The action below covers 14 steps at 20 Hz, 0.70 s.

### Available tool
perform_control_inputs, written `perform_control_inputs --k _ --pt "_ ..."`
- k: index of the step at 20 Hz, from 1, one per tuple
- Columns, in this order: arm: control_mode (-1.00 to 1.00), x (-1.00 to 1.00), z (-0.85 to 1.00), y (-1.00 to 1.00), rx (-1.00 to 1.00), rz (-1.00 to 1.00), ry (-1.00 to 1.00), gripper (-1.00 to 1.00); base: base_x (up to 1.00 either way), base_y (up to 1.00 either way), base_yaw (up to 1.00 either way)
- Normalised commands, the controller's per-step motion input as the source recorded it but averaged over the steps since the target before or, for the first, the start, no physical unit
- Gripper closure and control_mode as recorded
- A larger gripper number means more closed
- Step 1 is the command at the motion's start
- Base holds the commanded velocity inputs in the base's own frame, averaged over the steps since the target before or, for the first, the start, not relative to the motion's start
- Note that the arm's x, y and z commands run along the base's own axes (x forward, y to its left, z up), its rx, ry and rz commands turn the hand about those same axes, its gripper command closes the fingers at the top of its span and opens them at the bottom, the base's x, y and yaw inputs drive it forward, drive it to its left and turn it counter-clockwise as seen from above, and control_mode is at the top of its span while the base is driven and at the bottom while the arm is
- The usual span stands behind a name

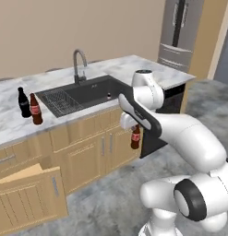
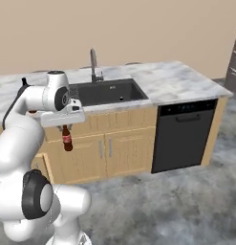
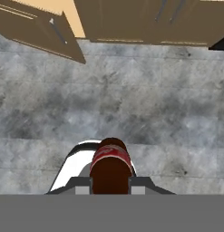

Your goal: Place the large bottle from the dining counter next to the other large bottle outside the sink, and place the small bottle from the dining counter next to the other small bottle inside the sink.

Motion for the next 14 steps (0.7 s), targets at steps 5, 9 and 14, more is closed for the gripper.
perform_control_inputs --k 5,9,14 --pt "1.00 0.00 0.00 0.00 0.00 0.00 0.00 1.00 0.11 -1.00 0.39" --pt "1.00 0.00 0.00 0.00 0.00 0.00 0.00 1.00 0.42 -0.96 0.29" --pt "1.00 0.00 0.00 0.00 0.00 0.00 0.00 1.00 0.66 -0.75 0.11"
